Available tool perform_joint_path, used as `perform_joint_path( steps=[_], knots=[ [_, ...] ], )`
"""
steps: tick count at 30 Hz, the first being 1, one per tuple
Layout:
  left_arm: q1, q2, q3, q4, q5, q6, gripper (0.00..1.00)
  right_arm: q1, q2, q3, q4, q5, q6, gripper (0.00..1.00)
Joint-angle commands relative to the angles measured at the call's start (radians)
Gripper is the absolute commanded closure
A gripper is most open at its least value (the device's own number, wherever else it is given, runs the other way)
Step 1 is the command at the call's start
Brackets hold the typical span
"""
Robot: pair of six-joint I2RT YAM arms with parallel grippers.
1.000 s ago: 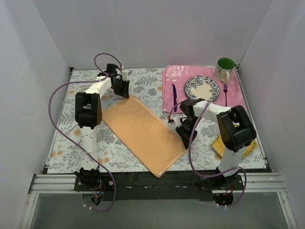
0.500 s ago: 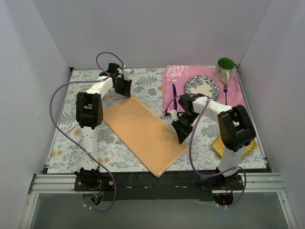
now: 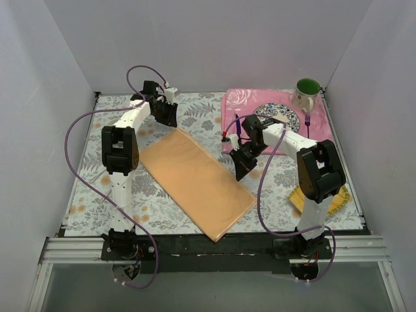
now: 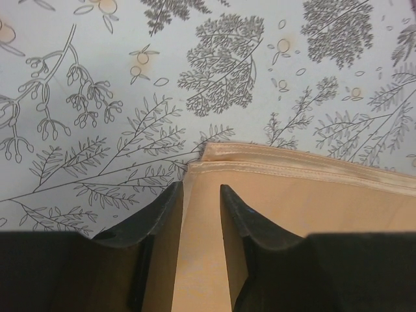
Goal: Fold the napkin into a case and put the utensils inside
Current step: Smooth out the rectangle-folded napkin at the center of the board.
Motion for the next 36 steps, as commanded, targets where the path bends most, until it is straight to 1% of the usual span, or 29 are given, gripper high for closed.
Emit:
perform_joint_path(
  steps=[1, 9, 14, 19, 21, 22, 24, 25, 28, 29, 31, 32, 35, 36],
  knots=[
    [0.003, 0.016, 0.053, -0.046, 0.097, 0.019, 0.71, -0.014, 0.000, 0.018, -0.005, -0.009, 0.009, 0.95],
    [0.003, 0.052, 0.088, -0.046, 0.066, -0.008, 0.71, -0.033, 0.002, 0.013, -0.020, -0.020, 0.003, 0.95],
    [0.003, 0.058, 0.074, -0.034, 0.043, -0.010, 0.68, -0.033, 0.003, 0.013, -0.020, -0.023, 0.003, 0.94],
    [0.003, 0.064, 0.079, -0.031, 0.037, -0.019, 0.68, -0.034, 0.005, 0.012, -0.023, -0.023, 0.001, 0.94],
    [0.004, 0.061, 0.077, -0.023, 0.037, -0.028, 0.64, -0.034, 0.006, 0.015, -0.025, -0.025, 0.000, 0.94],
    [0.004, 0.061, 0.079, -0.022, 0.037, -0.031, 0.56, -0.034, 0.006, 0.013, -0.026, -0.026, 0.000, 0.94],
    [0.006, 0.064, 0.085, -0.017, 0.020, -0.039, 0.53, -0.034, 0.008, 0.015, -0.028, -0.028, -0.002, 0.94],
    [0.011, 0.069, 0.098, -0.022, 0.028, -0.036, 0.54, -0.034, 0.008, 0.016, -0.028, -0.028, -0.002, 0.94],
    [0.011, 0.078, 0.117, -0.049, 0.058, -0.024, 0.62, -0.036, 0.009, 0.013, -0.030, -0.023, -0.005, 0.93],
    [0.011, 0.076, 0.116, -0.052, 0.069, -0.022, 0.68, -0.036, 0.008, 0.013, -0.030, -0.020, -0.006, 0.94],
    [0.011, 0.075, 0.109, -0.066, 0.101, -0.013, 0.73, -0.036, 0.009, 0.013, -0.031, -0.019, -0.008, 0.94],
    [0.011, 0.073, 0.106, -0.071, 0.108, -0.011, 0.78, -0.034, 0.011, 0.015, -0.031, -0.019, -0.008, 0.94],
    [0.011, 0.067, 0.094, -0.063, 0.123, -0.014, 0.78, -0.034, 0.012, 0.017, -0.034, -0.019, -0.010, 0.94],
    [0.011, 0.069, 0.097, -0.066, 0.126, -0.016, 0.76, -0.036, 0.012, 0.017, -0.034, -0.017, -0.011, 0.94]
  ],
)
